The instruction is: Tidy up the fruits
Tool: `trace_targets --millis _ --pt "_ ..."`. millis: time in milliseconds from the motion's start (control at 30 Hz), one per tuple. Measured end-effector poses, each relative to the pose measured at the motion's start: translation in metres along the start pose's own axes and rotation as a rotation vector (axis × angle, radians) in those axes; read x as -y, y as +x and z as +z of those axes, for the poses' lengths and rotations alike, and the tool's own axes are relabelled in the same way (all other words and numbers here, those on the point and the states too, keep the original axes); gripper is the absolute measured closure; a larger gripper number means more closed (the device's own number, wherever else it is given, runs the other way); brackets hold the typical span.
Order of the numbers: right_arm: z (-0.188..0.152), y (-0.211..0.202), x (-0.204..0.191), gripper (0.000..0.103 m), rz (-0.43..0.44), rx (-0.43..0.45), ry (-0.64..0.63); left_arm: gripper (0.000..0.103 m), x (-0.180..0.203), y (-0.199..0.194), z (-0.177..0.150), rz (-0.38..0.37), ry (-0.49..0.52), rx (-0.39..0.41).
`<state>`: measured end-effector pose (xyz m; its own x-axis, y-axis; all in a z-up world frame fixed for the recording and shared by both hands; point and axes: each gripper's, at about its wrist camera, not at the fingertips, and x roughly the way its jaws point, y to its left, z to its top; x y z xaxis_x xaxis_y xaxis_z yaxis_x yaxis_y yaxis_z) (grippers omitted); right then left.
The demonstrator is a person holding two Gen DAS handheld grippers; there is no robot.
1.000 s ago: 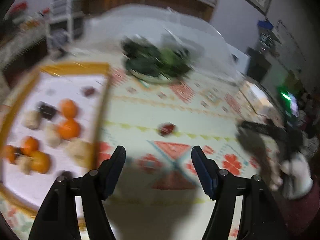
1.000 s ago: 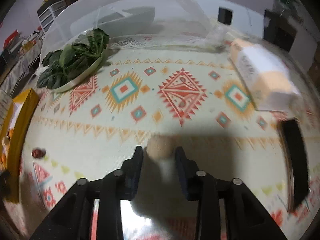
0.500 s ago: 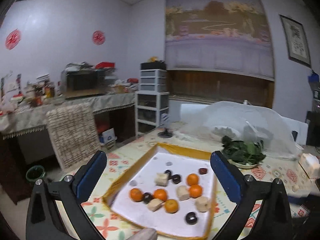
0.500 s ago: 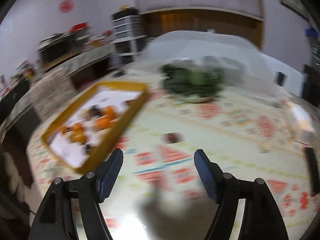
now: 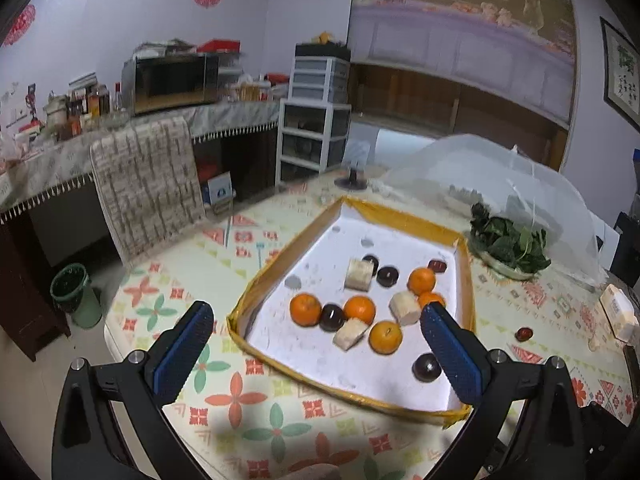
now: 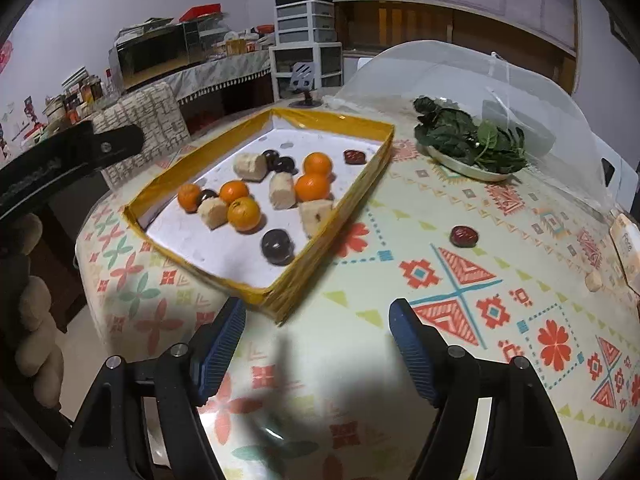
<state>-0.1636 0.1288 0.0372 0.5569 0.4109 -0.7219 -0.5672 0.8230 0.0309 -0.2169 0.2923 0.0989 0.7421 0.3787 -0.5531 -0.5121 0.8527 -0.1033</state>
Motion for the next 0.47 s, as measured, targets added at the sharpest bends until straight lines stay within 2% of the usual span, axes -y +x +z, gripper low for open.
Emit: trace_targets --millis 167,467 --pt "0.000 0.004 -0.010 0.024 -0.006 -0.007 -0.030 0.000 -0.003 0.009 -0.006 -0.007 0.010 -0.039" --pt "0.002 0.006 -0.011 0.024 0.003 -0.008 -0.026 0.000 -0.007 0.010 -0.005 0.016 0.007 -0.028"
